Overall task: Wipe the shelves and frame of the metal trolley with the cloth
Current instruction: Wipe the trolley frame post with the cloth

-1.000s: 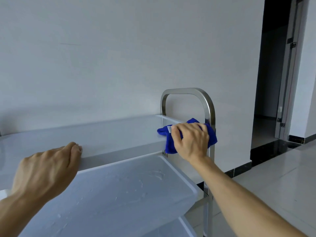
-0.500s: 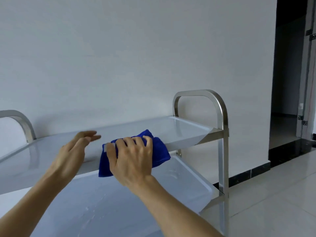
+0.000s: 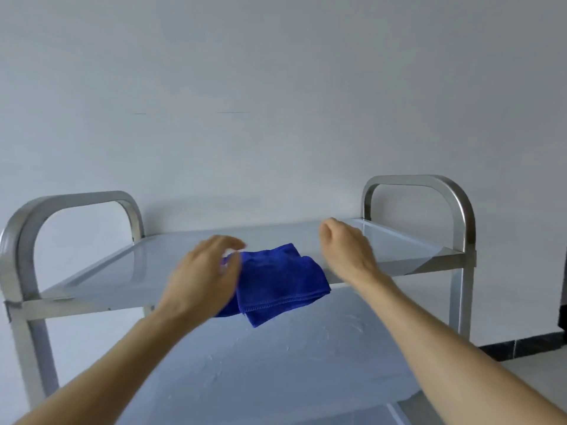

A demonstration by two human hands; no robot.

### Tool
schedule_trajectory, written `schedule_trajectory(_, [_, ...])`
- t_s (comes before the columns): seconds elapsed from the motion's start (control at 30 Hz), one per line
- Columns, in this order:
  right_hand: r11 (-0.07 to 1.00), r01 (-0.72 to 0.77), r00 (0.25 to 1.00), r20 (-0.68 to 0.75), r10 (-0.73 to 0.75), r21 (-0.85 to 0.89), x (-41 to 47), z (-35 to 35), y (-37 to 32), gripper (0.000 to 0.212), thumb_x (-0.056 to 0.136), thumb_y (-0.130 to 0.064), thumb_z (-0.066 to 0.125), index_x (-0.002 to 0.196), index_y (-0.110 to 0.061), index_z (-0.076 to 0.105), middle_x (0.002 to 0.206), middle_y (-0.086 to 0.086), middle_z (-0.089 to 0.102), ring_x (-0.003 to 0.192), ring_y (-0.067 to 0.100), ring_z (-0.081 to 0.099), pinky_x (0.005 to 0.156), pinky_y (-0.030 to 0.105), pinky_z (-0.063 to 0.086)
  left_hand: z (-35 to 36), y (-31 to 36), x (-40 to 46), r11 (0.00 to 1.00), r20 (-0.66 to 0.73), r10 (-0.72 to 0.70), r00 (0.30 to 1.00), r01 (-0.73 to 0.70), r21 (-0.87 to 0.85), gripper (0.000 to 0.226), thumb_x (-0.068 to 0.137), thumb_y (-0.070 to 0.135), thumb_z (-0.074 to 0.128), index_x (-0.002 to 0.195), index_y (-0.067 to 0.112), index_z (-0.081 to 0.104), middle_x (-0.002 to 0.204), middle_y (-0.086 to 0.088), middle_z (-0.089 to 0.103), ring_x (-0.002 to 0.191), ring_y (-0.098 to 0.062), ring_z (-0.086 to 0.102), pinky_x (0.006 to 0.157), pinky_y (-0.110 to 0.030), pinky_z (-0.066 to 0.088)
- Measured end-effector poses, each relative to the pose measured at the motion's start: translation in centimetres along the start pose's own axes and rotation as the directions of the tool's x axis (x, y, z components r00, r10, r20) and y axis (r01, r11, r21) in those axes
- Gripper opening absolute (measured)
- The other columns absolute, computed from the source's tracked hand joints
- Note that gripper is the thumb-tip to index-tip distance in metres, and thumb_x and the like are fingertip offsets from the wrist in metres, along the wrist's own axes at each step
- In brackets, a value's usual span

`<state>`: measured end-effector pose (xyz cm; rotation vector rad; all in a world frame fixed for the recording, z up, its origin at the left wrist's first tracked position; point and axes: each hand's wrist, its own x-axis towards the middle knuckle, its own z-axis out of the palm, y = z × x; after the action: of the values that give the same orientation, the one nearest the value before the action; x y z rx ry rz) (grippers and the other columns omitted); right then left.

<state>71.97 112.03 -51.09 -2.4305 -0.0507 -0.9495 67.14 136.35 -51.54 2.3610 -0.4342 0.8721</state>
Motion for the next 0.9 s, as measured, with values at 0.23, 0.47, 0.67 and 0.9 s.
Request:
schedule_trajectory(0.23, [0.959,-0.019,0.994,0.098,0.049,-0.281,0.4,1.5,2.0,0.036,0.096,-0.032,0.030,0.084,-0.023,0.063,0.085,0.001,0.066,0.077,0.029,0.055,0.067,0.036,0.034,8.5,5.8,1.4,0.806,0.214,0.239,0.947,-0.317,0.500,0.049,0.101,0.053,0.019,0.125,0.022,0.048,0.125,0.004,0.059,0.106,-0.028,0.057,0.090,-0.043,0.042])
schedule_trajectory(0.47, [0.948,0.006,1.000,0.023,0.001,-0.319,0.6,1.8,2.6,0.048,0.095,-0.037,0.029,0.094,-0.021,0.075,0.096,0.010,0.074,0.084,0.038,0.059,0.073,0.036,0.041,4.1,-1.5,0.5,0.754,-0.007,0.409,0.912,-0.334,0.566,0.040,0.100,0.042,0.030,0.078,0.021,0.057,0.072,-0.001,0.062,0.066,-0.031,0.060,0.057,-0.038,0.041])
schedule_trajectory(0.67, [0.953,-0.001,1.000,-0.018,-0.005,-0.302,0.3,2.1,2.3,0.051,0.094,-0.038,0.028,0.088,-0.017,0.074,0.084,0.012,0.070,0.074,0.036,0.053,0.069,0.036,0.035,-4.0,-12.3,-1.7,0.738,-0.228,0.413,0.882,-0.177,0.651,0.041,0.099,0.025,0.033,0.069,0.018,0.060,0.063,0.000,0.063,0.056,-0.028,0.058,0.048,-0.030,0.031])
schedule_trajectory(0.9, [0.948,-0.028,0.998,-0.061,0.009,-0.316,0.4,2.4,2.0,0.051,0.097,-0.036,0.030,0.086,-0.016,0.075,0.079,0.012,0.067,0.074,0.036,0.053,0.071,0.037,0.035,0.8,-8.0,-0.5,0.746,-0.329,0.493,0.805,-0.198,0.635,0.033,0.091,0.016,0.046,0.059,0.020,0.043,0.053,-0.001,0.049,0.049,-0.030,0.046,0.049,-0.036,0.033])
